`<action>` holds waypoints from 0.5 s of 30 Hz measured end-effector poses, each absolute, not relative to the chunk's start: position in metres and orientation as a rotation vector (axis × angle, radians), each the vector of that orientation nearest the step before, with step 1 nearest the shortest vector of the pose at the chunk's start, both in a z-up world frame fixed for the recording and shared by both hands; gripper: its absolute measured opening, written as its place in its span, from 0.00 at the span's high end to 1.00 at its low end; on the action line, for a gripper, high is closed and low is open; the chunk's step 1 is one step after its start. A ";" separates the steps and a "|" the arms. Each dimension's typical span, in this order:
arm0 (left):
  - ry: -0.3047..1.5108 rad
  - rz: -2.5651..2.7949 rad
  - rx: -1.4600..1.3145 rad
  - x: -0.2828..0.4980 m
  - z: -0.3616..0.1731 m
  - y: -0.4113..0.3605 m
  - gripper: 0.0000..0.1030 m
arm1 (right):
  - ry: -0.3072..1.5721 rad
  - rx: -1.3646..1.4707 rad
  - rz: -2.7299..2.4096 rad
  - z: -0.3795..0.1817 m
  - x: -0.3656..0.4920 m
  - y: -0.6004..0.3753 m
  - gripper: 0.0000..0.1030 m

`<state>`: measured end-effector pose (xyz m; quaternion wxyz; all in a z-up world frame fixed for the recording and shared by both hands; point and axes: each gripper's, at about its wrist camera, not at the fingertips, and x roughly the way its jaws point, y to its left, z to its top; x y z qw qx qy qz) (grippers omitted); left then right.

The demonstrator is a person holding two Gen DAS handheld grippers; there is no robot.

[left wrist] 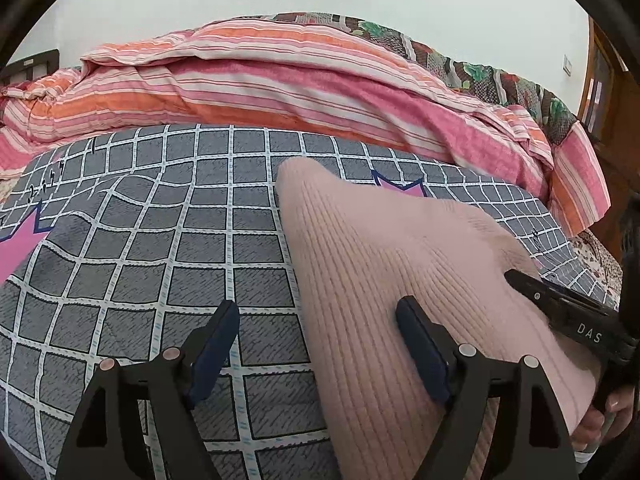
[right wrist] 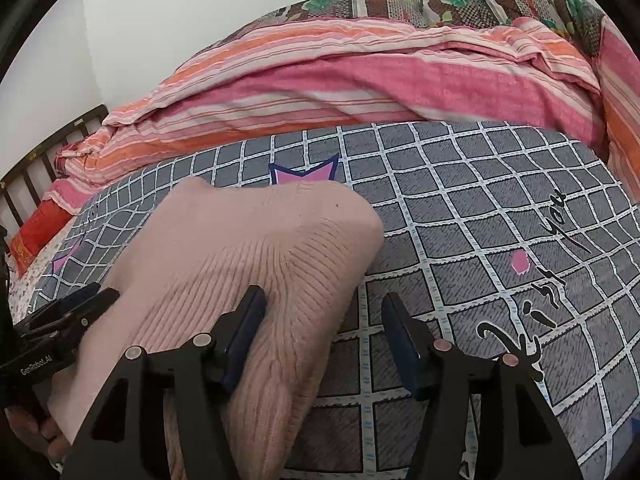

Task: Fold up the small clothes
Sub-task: 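Press the folded sweater flat with both grippers from its sides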

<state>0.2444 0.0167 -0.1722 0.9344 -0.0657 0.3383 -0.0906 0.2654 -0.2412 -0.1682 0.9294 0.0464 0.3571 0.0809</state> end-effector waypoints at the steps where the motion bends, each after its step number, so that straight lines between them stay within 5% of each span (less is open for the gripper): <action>1: 0.690 -0.185 -0.134 0.244 -0.172 0.017 0.20 | 0.730 0.093 0.165 -0.168 0.265 -0.241 0.44; 15: 0.676 -0.175 -0.137 0.240 -0.172 0.017 0.20 | 0.716 0.091 0.149 -0.168 0.262 -0.241 0.41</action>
